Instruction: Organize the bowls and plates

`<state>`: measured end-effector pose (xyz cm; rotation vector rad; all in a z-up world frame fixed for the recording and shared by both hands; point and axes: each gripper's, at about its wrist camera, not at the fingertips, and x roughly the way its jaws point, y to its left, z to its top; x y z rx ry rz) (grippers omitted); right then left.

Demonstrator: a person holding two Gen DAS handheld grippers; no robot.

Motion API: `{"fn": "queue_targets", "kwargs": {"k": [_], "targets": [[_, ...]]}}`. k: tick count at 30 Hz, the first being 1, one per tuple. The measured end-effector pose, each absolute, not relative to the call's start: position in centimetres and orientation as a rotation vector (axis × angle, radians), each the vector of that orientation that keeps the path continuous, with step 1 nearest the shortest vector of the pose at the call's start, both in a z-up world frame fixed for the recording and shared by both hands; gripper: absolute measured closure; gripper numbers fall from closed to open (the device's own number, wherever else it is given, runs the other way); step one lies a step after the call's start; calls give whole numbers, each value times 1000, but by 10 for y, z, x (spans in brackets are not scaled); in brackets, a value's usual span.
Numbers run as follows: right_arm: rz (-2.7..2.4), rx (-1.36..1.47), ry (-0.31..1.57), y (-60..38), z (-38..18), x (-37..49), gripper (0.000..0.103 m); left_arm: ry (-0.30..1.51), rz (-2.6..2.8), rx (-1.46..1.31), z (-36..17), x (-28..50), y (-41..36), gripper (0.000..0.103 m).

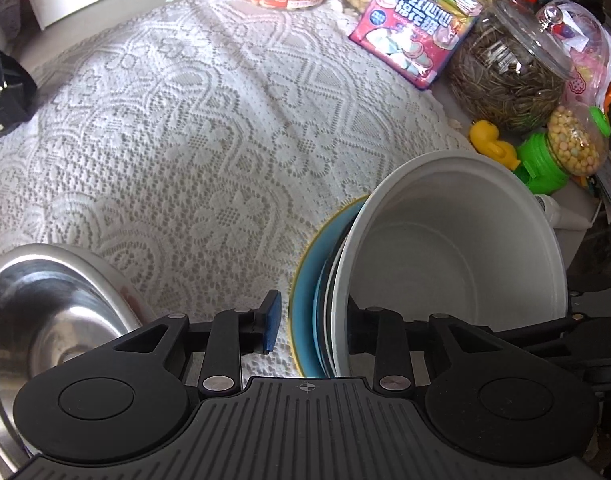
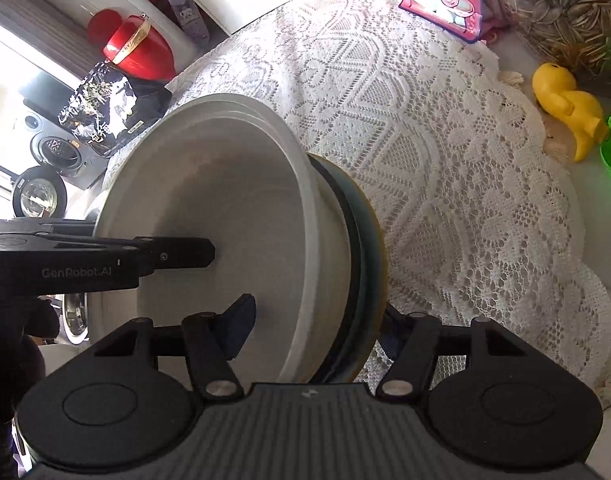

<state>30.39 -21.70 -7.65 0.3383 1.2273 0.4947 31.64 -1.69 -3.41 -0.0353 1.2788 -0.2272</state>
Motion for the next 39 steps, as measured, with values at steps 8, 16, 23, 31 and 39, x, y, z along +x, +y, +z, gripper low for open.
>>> {"fn": "queue_targets", "kwargs": {"k": [8,16,23,31,39], "targets": [[500,342,1207,-216,-75,303,39,1329,-176,-14,-34,324,-28,72],[464,347,1169,-220,-71,301,39,1355,-170,-76,-36,329,-20,68],[485,379,1171,-225,-72,302,40,1345,-161,-37,-33,328,-29,70],[477,365,1166,-220,-72,299,42,1369,-154,-8,-34,324,-30,68],[458,357,1139,-224,-66,296,42,1413,-160,-45,-37,318,-28,69]]}}
